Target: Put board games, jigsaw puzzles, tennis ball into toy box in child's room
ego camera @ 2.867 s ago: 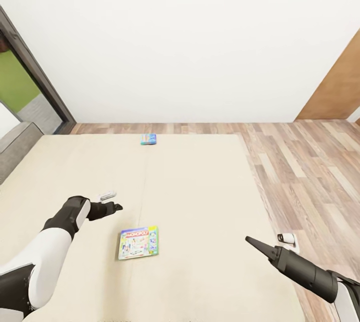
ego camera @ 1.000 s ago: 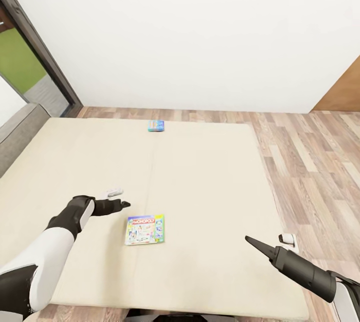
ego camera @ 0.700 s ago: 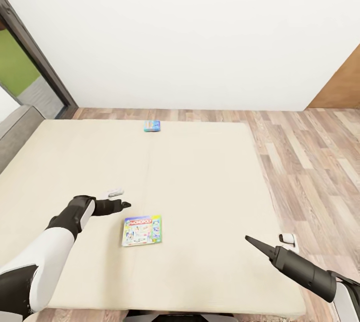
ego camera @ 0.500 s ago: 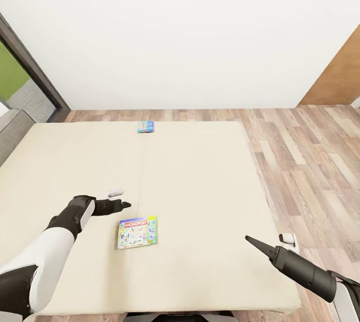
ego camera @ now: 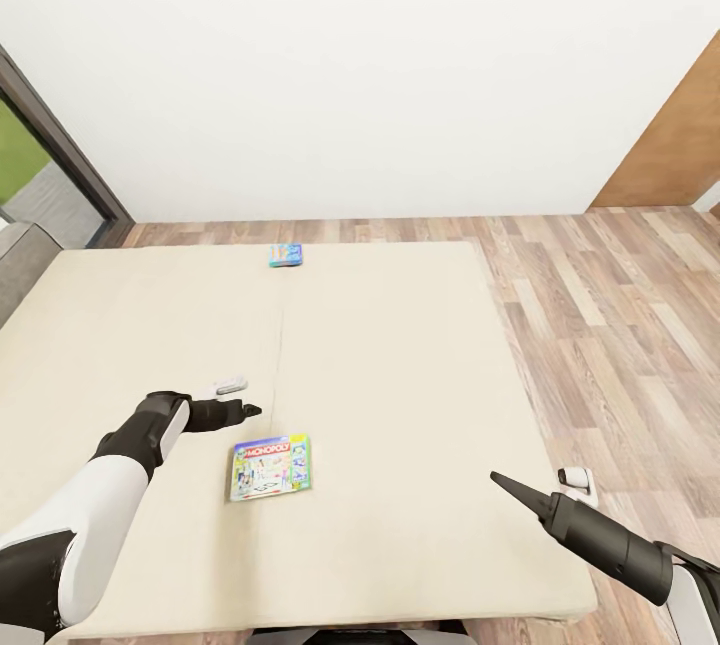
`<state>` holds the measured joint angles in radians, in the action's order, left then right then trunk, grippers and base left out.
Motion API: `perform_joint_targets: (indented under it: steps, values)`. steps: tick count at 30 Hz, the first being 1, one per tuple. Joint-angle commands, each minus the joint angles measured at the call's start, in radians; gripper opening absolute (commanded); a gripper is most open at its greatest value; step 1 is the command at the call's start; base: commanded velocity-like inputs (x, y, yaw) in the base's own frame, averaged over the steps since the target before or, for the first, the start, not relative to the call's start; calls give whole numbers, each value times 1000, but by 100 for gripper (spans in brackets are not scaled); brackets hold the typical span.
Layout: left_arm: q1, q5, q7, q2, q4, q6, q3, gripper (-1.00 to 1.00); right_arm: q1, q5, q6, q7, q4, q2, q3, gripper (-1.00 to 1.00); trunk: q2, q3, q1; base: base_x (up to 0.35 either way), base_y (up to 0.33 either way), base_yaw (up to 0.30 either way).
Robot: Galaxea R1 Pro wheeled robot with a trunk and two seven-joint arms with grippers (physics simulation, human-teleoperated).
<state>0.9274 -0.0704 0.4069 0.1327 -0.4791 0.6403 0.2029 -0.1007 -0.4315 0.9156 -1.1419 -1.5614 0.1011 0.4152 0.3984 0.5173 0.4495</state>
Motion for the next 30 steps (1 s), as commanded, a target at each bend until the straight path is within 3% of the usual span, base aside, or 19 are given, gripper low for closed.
perform_joint_targets:
  steps: [1,30]
  values:
    - [1,-8,7,-1,-1,5,7,100,-1,-1,5,-2,0,0,1,100,2,1,1,0,0,-7]
    - [1,-9,3,1,-1,2,6,100,-1,1,5,1,0,-3,1,100,2,17,1,0,0,-1]
